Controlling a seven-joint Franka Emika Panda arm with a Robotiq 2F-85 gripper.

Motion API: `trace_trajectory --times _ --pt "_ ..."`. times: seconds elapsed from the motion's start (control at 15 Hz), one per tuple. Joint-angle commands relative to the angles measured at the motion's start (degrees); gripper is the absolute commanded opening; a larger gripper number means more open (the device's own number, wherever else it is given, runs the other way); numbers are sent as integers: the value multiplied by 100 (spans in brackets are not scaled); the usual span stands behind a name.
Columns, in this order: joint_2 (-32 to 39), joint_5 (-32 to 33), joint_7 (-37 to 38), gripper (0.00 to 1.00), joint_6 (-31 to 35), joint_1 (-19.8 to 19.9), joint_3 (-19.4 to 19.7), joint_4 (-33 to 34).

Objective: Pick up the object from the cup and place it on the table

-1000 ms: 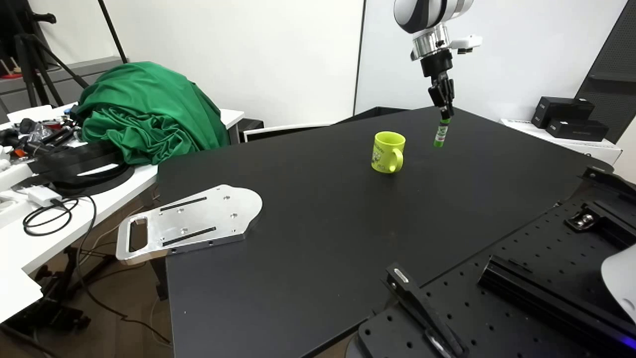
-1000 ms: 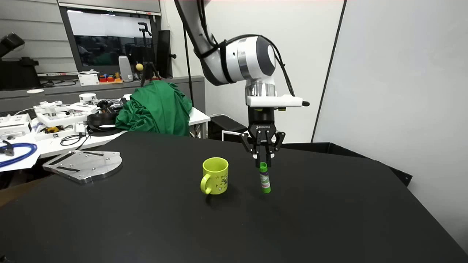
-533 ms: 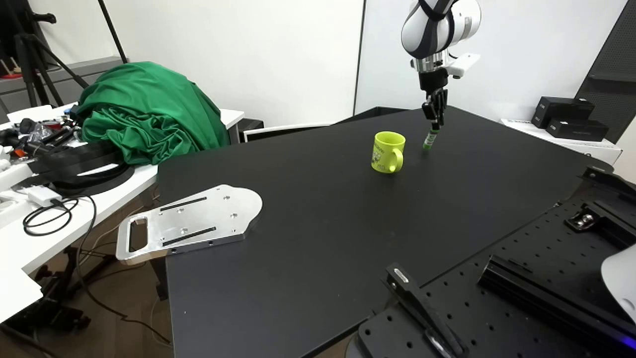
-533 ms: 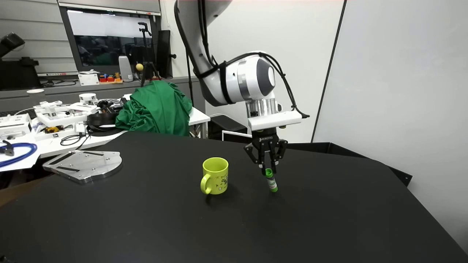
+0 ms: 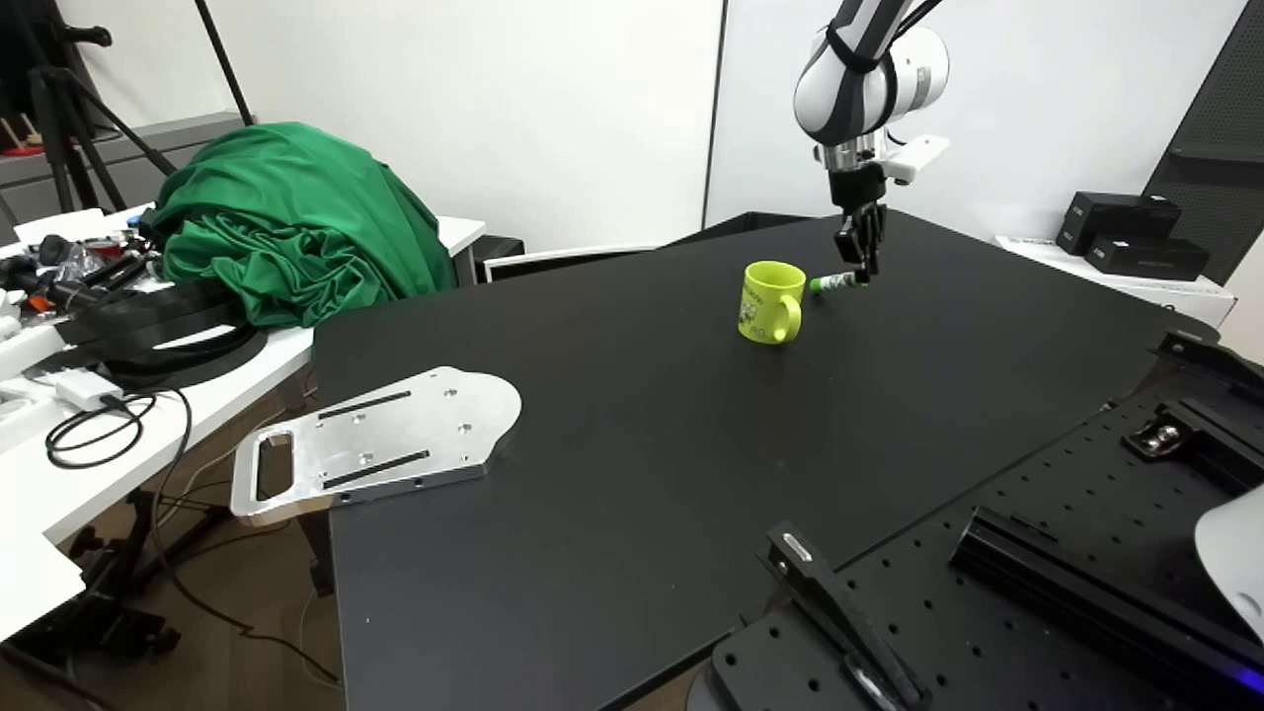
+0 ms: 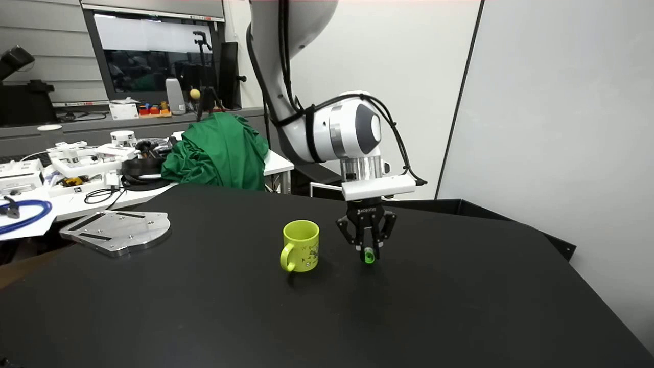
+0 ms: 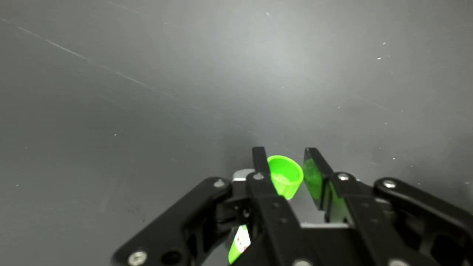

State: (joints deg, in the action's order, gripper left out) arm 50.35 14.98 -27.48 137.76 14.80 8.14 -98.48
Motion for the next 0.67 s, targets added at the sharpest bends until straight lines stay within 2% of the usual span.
trace_trajectory --times 0.0,0.27,0.6 --pt "210 -295 -109 7 -556 273 -267 368" --pt "423 -583 -248 7 -1124 456 -400 729" --pt "778 -546 -175 7 -1180 479 -328 1176"
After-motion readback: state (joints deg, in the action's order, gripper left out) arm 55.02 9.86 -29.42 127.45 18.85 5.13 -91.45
